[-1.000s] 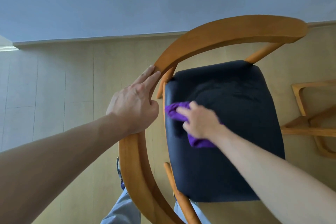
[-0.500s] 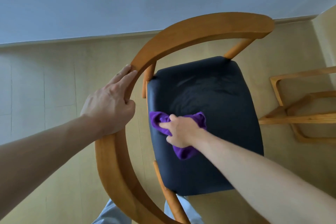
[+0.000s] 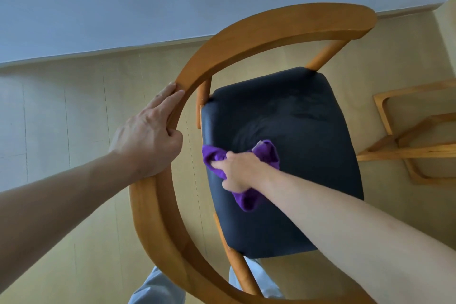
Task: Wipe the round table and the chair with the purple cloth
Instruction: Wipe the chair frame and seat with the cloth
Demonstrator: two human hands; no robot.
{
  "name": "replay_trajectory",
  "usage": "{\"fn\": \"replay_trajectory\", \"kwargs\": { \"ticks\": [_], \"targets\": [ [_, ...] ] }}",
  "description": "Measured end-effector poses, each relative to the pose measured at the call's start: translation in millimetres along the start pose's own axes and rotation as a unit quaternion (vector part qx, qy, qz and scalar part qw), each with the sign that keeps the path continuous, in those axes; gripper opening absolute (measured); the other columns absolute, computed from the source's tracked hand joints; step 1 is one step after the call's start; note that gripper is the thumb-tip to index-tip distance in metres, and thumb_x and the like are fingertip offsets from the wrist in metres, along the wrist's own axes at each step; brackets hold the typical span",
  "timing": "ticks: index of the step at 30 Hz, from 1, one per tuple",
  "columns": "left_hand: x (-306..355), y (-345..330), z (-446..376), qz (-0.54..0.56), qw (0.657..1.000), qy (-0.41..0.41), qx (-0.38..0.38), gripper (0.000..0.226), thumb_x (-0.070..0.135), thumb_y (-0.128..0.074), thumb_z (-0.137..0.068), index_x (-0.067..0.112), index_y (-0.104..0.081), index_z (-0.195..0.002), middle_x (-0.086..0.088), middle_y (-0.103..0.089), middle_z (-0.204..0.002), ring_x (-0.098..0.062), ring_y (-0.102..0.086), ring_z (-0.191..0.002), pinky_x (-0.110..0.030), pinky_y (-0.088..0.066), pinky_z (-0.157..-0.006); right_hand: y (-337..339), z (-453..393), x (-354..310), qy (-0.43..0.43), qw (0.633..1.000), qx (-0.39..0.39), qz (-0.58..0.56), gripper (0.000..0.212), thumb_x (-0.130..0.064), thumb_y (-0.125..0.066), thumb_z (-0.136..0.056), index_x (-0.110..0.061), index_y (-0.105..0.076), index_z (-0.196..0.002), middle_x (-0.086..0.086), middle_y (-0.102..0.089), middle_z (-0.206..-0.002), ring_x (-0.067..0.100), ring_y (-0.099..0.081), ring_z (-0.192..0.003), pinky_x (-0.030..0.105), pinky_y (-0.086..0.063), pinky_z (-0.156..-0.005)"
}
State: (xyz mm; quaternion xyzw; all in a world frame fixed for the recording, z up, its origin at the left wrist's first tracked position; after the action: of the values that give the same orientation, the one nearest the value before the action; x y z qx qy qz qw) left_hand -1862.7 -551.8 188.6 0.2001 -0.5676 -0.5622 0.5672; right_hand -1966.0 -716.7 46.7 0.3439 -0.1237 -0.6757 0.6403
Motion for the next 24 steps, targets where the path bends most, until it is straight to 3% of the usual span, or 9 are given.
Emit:
{"fn": "replay_trajectory", "kwargs": {
  "ticks": [2,5,8,10,12,14,19,21,24],
  "targets": [
    [1,0,1,0.002,1.000,0.001,0.000,0.073,0.021,-0.053,-0.093,0.041,-0.025,-0.157,0.024,-0.014,-0.165,-0.027,-0.049,-0.137,-0.033,-0.049,-0.081,4,9,12,0.007,1.000,0.023,-0.002,0.061,-0.030,-0.050,-0.090,-0.041,-0.035,-0.149,0.010,-0.049,-0.132,0.039,-0.061,-0.111,0.045,-0.044,-0.084],
    [0,0,0,0.003,1.000,-0.006,0.002,0.072,0.023,-0.053,-0.094,0.042,-0.024,-0.157,0.024,-0.015,-0.165,-0.027,-0.050,-0.136,-0.032,-0.049,-0.081,37,4,71,-0.112,0.977,0.152,-0.098,0.066,-0.040,-0.050,-0.093,-0.046,-0.026,-0.154,0.013,-0.044,-0.142,0.041,-0.058,-0.119,0.045,-0.048,-0.096],
    [-1,-2,0,0.006,1.000,-0.002,0.002,0.070,0.024,-0.052,-0.095,0.042,-0.025,-0.157,0.024,-0.015,-0.165,-0.028,-0.049,-0.137,-0.030,-0.048,-0.083,65,9,135,-0.299,0.881,0.270,-0.249,0.067,-0.040,-0.049,-0.099,-0.037,-0.022,-0.160,0.015,-0.040,-0.146,0.037,-0.057,-0.118,0.038,-0.045,-0.085],
    [-1,-2,1,0.003,1.000,-0.002,0.005,0.070,0.024,-0.052,-0.095,0.043,-0.024,-0.157,0.024,-0.015,-0.165,-0.027,-0.049,-0.137,-0.029,-0.047,-0.081,61,8,143,-0.374,0.842,0.258,-0.291,0.065,-0.038,-0.050,-0.100,-0.030,-0.025,-0.160,0.019,-0.040,-0.147,0.039,-0.056,-0.119,0.040,-0.044,-0.085],
    [-1,-2,1,0.001,1.000,-0.003,0.003,0.070,0.024,-0.052,-0.096,0.043,-0.023,-0.157,0.025,-0.014,-0.165,-0.027,-0.049,-0.137,-0.028,-0.046,-0.079,41,2,112,-0.338,0.900,0.217,-0.171,0.066,-0.039,-0.053,-0.096,-0.022,-0.030,-0.155,0.022,-0.044,-0.140,0.043,-0.057,-0.115,0.043,-0.047,-0.089],
    [-1,-2,1,0.000,1.000,0.003,0.001,0.071,0.024,-0.052,-0.095,0.043,-0.023,-0.157,0.025,-0.014,-0.165,-0.026,-0.050,-0.136,-0.027,-0.045,-0.078,4,2,59,-0.211,0.961,0.181,0.006,0.069,-0.037,-0.056,-0.090,-0.017,-0.031,-0.151,0.018,-0.048,-0.130,0.039,-0.058,-0.105,0.040,-0.046,-0.079],
    [1,-1,2,-0.005,1.000,0.007,-0.006,0.070,0.023,-0.051,-0.096,0.041,-0.023,-0.158,0.024,-0.013,-0.166,-0.029,-0.050,-0.135,-0.030,-0.047,-0.079,-13,41,47,0.012,0.992,0.020,0.128,0.066,-0.035,-0.051,-0.094,-0.033,-0.028,-0.155,0.012,-0.046,-0.136,0.036,-0.058,-0.114,0.041,-0.045,-0.086],
    [3,0,1,-0.009,1.000,0.004,-0.005,0.069,0.023,-0.051,-0.097,0.040,-0.023,-0.158,0.022,-0.014,-0.166,-0.029,-0.049,-0.136,-0.030,-0.045,-0.080,12,40,81,-0.011,0.992,0.060,0.108,0.061,-0.038,-0.049,-0.094,-0.040,-0.030,-0.152,0.010,-0.045,-0.138,0.037,-0.058,-0.116,0.042,-0.047,-0.087],
    [4,0,0,-0.012,1.000,0.007,-0.003,0.068,0.023,-0.051,-0.097,0.040,-0.024,-0.158,0.021,-0.015,-0.166,-0.029,-0.048,-0.137,-0.030,-0.044,-0.081,45,35,146,-0.211,0.949,0.212,-0.095,0.063,-0.041,-0.048,-0.098,-0.040,-0.026,-0.157,0.011,-0.041,-0.143,0.039,-0.057,-0.118,0.042,-0.047,-0.087]
  ]
}}
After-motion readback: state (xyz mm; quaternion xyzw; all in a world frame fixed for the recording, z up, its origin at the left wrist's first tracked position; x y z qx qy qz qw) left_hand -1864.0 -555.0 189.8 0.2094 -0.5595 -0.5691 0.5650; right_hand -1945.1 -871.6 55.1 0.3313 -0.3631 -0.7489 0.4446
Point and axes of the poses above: each hand's wrist, its own z-axis away from the middle knuckle, its own y-axis out of the back of the hand, x = y × z, the point moved 3 cm from there along -z, towards the middle knuckle
